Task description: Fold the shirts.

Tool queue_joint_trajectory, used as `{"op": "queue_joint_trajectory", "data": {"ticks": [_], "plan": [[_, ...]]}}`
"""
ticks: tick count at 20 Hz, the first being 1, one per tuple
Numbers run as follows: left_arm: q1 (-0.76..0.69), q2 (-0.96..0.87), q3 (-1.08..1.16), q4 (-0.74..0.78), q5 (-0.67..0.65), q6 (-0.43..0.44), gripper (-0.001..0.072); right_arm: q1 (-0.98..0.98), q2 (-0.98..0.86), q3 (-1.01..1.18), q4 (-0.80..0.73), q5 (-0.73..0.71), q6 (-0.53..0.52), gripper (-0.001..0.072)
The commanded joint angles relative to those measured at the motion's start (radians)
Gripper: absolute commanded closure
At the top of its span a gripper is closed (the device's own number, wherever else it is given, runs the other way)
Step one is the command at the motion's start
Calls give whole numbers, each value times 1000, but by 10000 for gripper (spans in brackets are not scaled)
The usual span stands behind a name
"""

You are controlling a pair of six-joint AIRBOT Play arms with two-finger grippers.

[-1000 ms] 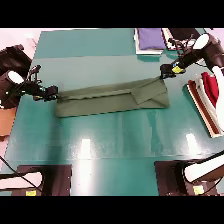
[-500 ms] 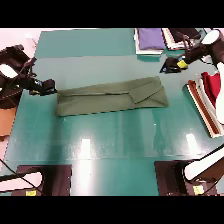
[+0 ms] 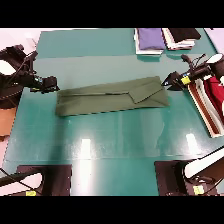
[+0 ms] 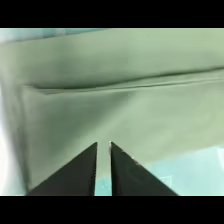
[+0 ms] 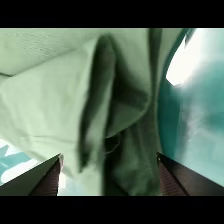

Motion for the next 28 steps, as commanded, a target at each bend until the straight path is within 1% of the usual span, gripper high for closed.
{"op": "queue_joint_trajectory", "data": {"ticks": [1, 5, 7, 8, 9, 10, 11, 14, 15, 17, 19, 21, 25, 28], "plan": [[-74, 3, 1, 0, 21, -12, 587, 26, -19, -43, 16, -50, -41, 44], [-141, 3, 1, -1, 25, -15, 586, 59, -74, -16, 15, -42, -41, 54], [-163, 3, 1, 0, 26, -27, 587, 70, -96, -1, 15, -43, -41, 204], [-172, 3, 1, -2, 32, -45, 587, 74, -106, 6, 16, -43, -41, 330], [-181, 3, 1, -1, 46, -60, 587, 81, -110, 14, 16, -44, -47, 472], [-189, 1, 1, -5, 59, -62, 670, 83, -111, 21, 16, -43, -82, 611], [-204, -3, 1, -1, 79, -64, 686, 89, -107, 29, 16, -41, -108, 696], [-262, -37, 2, -6, 130, -70, 687, 105, -71, 65, 15, -36, -111, 697], [-286, -58, 2, -8, 150, -84, 687, 107, -51, 87, 16, -31, -110, 698], [-339, -117, 10, -25, 208, -86, 687, 129, 2, 146, 16, -12, -84, 698], [-388, -208, 69, -40, 240, -86, 687, 157, 43, 225, 16, 29, -42, 699], [-433, -316, 170, -49, 239, -86, 687, 196, 80, 303, 16, 60, 18, 699], [-499, -517, 388, -60, 222, -88, 687, 304, 111, 460, 15, 97, 93, 699], [-523, -613, 486, -74, 204, -90, 688, 391, 112, 496, 14, 97, 118, 699]]}}
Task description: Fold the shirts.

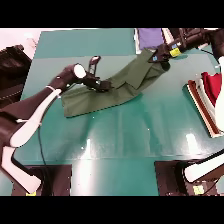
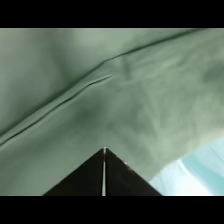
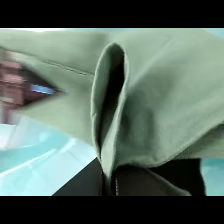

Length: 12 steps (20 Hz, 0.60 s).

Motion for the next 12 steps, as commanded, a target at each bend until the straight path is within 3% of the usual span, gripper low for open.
{"op": "queue_joint_trajectory", "data": {"ticks": [1, 8, 12], "plan": [[-34, -118, 116, -16, -11, -2, 687, 101, 12, 46, -2, 11, 45, 699], [-29, -140, 150, -7, -32, -2, 687, 239, 13, 32, -7, -44, 45, 699], [35, -131, 278, 38, -180, -2, 687, 264, 13, 40, -6, -65, 45, 700]]}}
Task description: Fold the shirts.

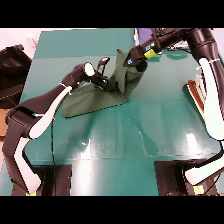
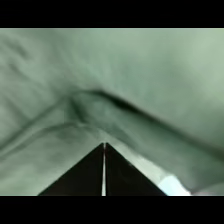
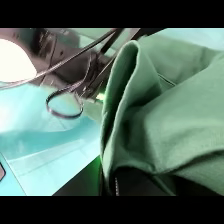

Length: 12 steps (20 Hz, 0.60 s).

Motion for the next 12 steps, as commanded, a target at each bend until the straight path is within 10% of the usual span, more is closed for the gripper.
{"op": "queue_joint_trajectory", "data": {"ticks": [1, 12], "plan": [[66, 28, 86, 58, -115, 0, 687, 33, 0, 6, 3, -23, 2, 699], [454, 491, 89, 270, -215, 36, 686, 331, -101, 6, 99, -328, -94, 698]]}}
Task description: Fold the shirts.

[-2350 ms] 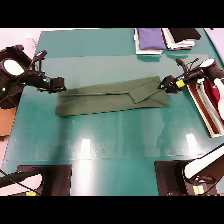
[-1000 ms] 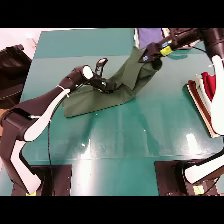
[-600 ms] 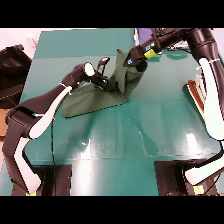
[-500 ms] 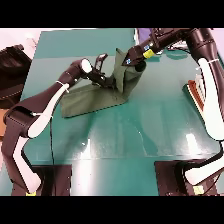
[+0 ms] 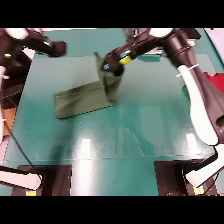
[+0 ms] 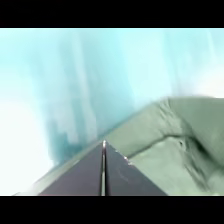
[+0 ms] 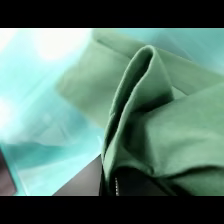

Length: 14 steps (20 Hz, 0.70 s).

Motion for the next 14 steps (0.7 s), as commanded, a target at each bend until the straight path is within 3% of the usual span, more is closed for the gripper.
{"op": "queue_joint_trajectory", "data": {"ticks": [1, 2, 3, 4, 5, 7, 9, 14], "plan": [[101, 140, 2, 33, -21, 11, 687, 146, -92, 1, 116, -211, -72, 697], [110, 163, 2, 34, -29, 11, 687, 187, -135, 1, 161, -293, -113, 697], [116, 185, 2, 34, -35, 11, 686, 222, -175, 1, 203, -381, -150, 639], [116, 198, 2, 39, -40, 11, 687, 250, -212, 1, 278, -462, -186, 444], [116, 205, 2, 38, -47, 11, 686, 274, -242, 1, 383, -534, -257, 340], [116, 211, 2, 38, -73, 11, 687, 288, -262, 1, 499, -555, -377, 327], [116, 212, 2, 47, -97, 11, 687, 261, -237, 0, 428, -489, -394, 328], [116, 212, 1, 45, -116, 11, 686, 62, -102, -116, 187, -312, -232, 330]]}}
